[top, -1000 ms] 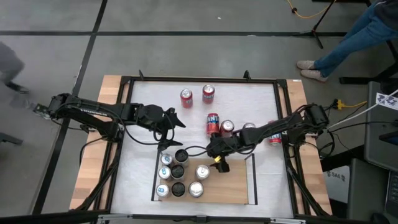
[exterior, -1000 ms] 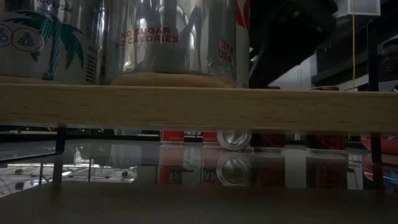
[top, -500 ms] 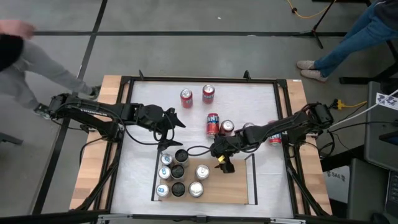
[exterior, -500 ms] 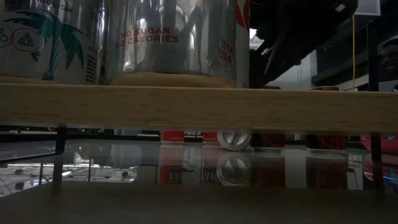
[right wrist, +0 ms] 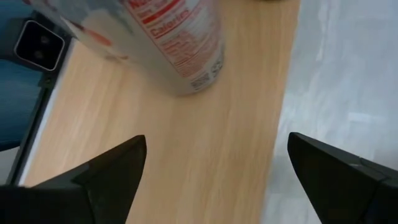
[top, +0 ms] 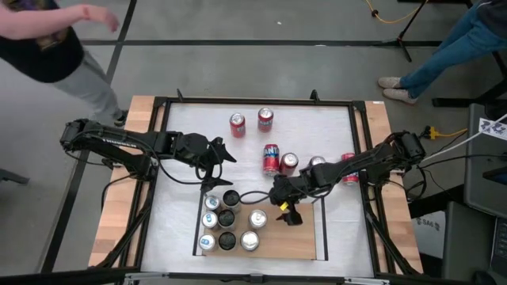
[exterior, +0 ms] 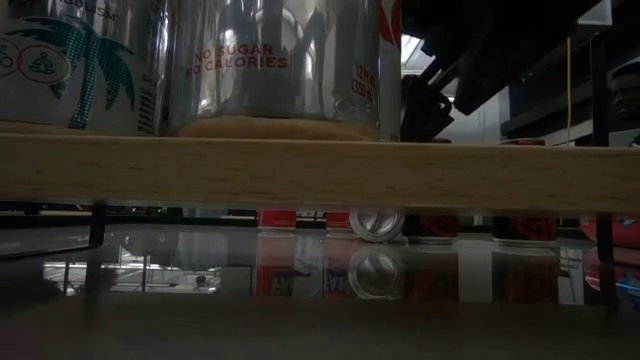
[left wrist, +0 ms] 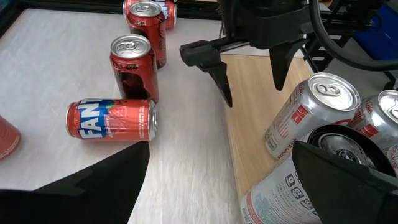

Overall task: Place canned beverage on shelf
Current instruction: Put the silver soda can on the shelf aligned with the other silver soda can, then put the red soda can on the shelf aligned with the silver soda can

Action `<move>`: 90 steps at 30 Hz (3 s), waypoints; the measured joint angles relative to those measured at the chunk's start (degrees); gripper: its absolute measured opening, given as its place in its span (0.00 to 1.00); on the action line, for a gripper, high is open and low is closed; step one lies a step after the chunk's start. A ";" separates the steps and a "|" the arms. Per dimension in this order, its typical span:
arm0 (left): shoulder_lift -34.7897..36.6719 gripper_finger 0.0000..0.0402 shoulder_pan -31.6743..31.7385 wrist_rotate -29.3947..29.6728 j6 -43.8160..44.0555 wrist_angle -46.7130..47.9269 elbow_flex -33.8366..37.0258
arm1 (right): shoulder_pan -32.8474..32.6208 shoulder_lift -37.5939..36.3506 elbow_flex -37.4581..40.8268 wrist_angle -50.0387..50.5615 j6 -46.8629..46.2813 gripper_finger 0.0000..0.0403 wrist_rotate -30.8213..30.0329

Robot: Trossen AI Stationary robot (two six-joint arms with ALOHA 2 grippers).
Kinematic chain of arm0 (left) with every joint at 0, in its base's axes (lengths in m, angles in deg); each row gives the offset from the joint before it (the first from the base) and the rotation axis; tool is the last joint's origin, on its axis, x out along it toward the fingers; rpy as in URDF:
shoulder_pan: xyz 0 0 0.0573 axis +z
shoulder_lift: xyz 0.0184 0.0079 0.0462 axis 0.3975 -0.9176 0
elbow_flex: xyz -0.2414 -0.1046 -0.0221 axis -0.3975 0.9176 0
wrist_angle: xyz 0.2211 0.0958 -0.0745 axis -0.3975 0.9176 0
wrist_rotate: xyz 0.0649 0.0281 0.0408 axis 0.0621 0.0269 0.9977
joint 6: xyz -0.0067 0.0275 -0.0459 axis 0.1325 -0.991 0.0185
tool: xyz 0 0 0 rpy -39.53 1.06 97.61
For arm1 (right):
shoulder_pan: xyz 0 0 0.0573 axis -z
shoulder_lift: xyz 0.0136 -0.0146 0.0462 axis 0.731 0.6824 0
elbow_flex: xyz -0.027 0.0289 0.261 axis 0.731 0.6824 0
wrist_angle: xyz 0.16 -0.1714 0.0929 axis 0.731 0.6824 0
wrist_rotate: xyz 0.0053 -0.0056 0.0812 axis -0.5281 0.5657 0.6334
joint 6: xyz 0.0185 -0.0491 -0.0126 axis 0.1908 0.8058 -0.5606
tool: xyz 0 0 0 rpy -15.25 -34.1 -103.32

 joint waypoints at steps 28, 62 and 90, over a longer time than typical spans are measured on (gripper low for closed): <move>-0.02 0.96 0.00 0.00 -0.02 -0.04 0.00 | -6.27 1.28 -0.02 -5.69 -2.45 0.95 -10.28; -0.02 0.96 0.02 0.13 -0.44 -0.11 0.04 | -6.19 4.63 -0.02 -19.23 -2.32 0.95 -20.34; 7.43 0.96 10.16 4.98 -6.54 -1.89 0.02 | 10.10 3.04 -30.05 30.99 14.87 0.95 -21.76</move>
